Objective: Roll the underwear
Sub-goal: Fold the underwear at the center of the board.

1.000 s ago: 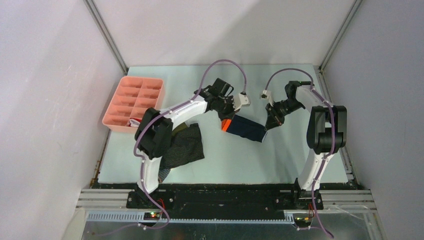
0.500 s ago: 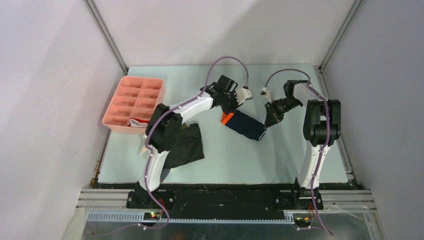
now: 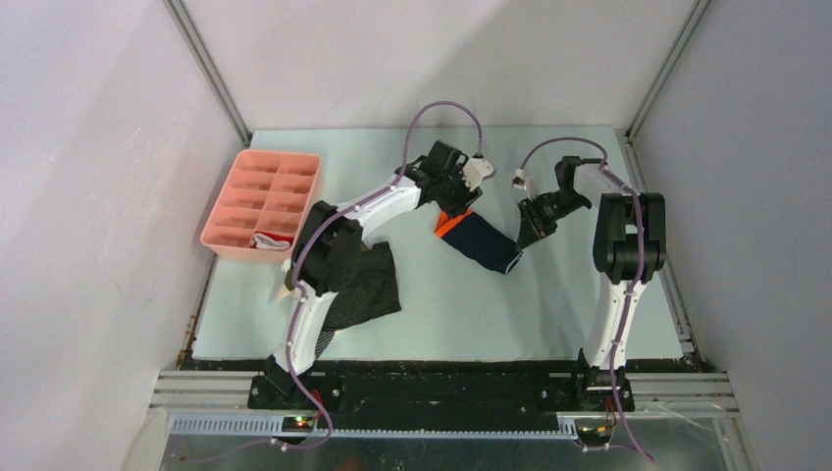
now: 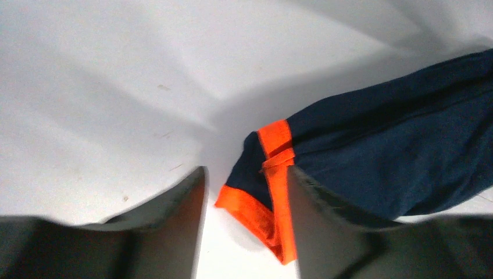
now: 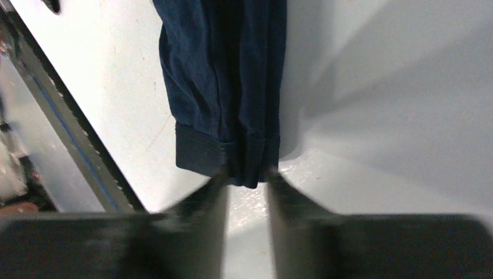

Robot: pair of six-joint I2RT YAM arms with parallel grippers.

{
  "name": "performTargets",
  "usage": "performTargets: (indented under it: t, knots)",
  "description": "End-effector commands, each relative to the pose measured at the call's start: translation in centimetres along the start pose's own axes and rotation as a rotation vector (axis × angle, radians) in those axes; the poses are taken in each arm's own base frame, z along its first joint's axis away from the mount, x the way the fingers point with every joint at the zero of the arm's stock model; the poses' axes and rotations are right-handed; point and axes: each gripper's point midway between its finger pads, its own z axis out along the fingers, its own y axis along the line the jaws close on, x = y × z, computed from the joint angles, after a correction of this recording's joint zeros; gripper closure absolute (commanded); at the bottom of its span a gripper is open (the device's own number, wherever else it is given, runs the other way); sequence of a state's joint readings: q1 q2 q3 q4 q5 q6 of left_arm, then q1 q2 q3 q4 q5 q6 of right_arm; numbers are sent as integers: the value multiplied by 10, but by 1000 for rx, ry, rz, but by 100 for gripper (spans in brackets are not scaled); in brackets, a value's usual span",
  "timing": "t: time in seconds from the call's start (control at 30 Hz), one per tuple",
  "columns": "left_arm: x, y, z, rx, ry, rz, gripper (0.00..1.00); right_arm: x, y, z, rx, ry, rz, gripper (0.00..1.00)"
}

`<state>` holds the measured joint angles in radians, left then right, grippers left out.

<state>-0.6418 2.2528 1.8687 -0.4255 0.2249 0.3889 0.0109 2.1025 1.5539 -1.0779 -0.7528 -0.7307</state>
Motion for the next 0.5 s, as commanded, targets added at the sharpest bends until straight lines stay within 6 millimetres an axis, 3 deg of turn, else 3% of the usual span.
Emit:
performTargets:
  t: [0.0,0.1,0.13,0.17,0.2,0.23,0.27,0.3,0.37,0.4,0.43,0.47]
  knots:
    - [-46,47,-27,-187,-116,-99,34,-17,-14,-28,103,-58,61,54]
    - [-74,64,-64,-259,-186,-181,28,-32,-10,-64,174,-163,69,22]
    - [-73,71,-74,-294,-189,-207,27,-39,-9,-72,198,-201,65,11]
    - [-84,75,-94,-318,-230,-254,26,-43,-3,-84,229,-241,48,3]
    - [-84,77,-112,-353,-241,-289,25,-53,-5,-91,265,-298,20,2]
    - [-70,75,-113,-351,-223,-361,24,-60,-3,-98,303,-366,-37,1]
    - [-74,69,-128,-330,-252,-399,23,-66,1,-101,305,-417,-20,1]
    - [-57,55,-120,-257,-227,-488,21,-71,0,-102,325,-466,-26,1]
    - [-43,21,-114,-56,-209,-595,21,-73,7,-89,240,-452,74,0]
    - [-39,10,-109,14,-204,-655,24,-84,2,-80,202,-415,66,1]
    - [-22,-5,-103,98,-168,-701,25,-72,9,-68,146,-336,117,1]
    - [-19,-9,-100,115,-169,-747,25,-71,5,-54,126,-293,137,0]
